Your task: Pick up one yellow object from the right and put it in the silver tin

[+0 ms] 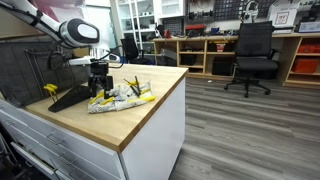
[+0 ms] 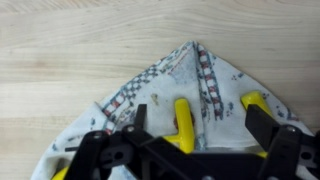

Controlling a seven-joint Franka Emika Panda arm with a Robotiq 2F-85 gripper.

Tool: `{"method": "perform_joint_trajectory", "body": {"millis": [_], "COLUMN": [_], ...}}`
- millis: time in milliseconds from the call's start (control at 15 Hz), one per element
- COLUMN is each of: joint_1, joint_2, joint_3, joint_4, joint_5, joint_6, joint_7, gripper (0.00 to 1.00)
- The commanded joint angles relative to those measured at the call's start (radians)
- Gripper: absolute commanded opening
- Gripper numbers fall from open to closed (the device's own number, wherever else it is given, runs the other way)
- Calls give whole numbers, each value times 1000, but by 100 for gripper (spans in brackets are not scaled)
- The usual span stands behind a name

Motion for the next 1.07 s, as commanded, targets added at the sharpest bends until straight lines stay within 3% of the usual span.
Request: {"method": "perform_joint_trajectory", "body": {"millis": [0,667,733,800,933,1000], "joint_1": [27,20,16,11,5,2], "joint_2": [-16,11,11,13,15,16], "joint_3": [2,-14,-15,-15,-16,-15], "joint_4": [-22,-6,-7,-6,-6,-5], "joint_5": [-52,-46,-44,-39,-37,-35], "joint_6": [33,58,58,54,54,54], "joint_7": [52,119,122,118,118,117], "gripper": [100,100,82,74,59,58]}}
